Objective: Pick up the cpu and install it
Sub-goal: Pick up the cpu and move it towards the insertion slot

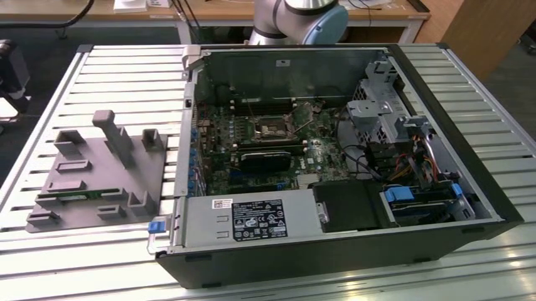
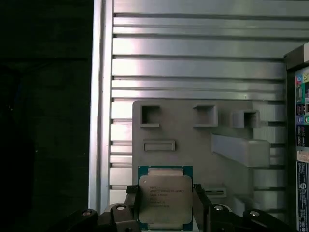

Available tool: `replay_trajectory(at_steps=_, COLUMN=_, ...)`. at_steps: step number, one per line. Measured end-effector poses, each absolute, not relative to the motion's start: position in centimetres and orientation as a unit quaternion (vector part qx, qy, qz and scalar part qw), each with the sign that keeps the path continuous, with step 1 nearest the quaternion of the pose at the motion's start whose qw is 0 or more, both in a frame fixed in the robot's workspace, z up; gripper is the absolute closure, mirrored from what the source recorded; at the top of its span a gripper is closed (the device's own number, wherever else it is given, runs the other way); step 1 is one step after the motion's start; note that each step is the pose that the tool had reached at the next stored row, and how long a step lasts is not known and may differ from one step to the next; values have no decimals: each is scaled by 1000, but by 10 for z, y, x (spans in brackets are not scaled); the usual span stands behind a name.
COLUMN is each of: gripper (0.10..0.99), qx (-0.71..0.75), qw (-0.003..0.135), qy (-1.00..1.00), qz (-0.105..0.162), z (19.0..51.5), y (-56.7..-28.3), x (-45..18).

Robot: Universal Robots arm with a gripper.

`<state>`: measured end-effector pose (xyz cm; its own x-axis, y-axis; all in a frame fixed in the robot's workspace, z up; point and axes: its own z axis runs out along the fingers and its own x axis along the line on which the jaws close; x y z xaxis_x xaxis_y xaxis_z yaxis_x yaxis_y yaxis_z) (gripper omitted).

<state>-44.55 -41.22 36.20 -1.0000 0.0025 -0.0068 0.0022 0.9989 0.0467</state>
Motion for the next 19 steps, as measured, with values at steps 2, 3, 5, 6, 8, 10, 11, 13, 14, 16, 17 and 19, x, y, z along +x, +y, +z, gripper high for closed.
replay_trajectory(at_steps=2, gripper=553, qx=1, qw=3, qy=1000, qz=23, z=371, y=-412, x=-445)
replay_trajectory(at_steps=3, gripper=553, qx=1, qw=3, qy=1000, qz=24, z=376, y=-412, x=-445)
replay_trajectory(at_steps=5, gripper=553, qx=1, qw=3, qy=1000, qz=24, z=385, y=-412, x=-445)
replay_trajectory(at_steps=6, gripper=553, qx=1, qw=3, qy=1000, qz=24, z=389, y=-412, x=-445)
replay_trajectory(at_steps=8, gripper=553, qx=1, qw=3, qy=1000, qz=24, z=398, y=-412, x=-445)
replay_trajectory(at_steps=10, gripper=553, qx=1, qw=3, qy=1000, qz=23, z=404, y=-412, x=-445)
replay_trajectory(at_steps=11, gripper=553, qx=1, qw=3, qy=1000, qz=24, z=405, y=-412, x=-443)
replay_trajectory(at_steps=13, gripper=553, qx=1, qw=3, qy=1000, qz=24, z=405, y=-412, x=-440)
replay_trajectory(at_steps=14, gripper=553, qx=1, qw=3, qy=1000, qz=24, z=405, y=-412, x=-438)
replay_trajectory(at_steps=16, gripper=553, qx=1, qw=3, qy=1000, qz=24, z=405, y=-412, x=-436)
replay_trajectory(at_steps=17, gripper=553, qx=1, qw=3, qy=1000, qz=24, z=405, y=-412, x=-435)
replay_trajectory(at_steps=19, gripper=553, qx=1, qw=3, qy=1000, qz=24, z=405, y=-412, x=-432)
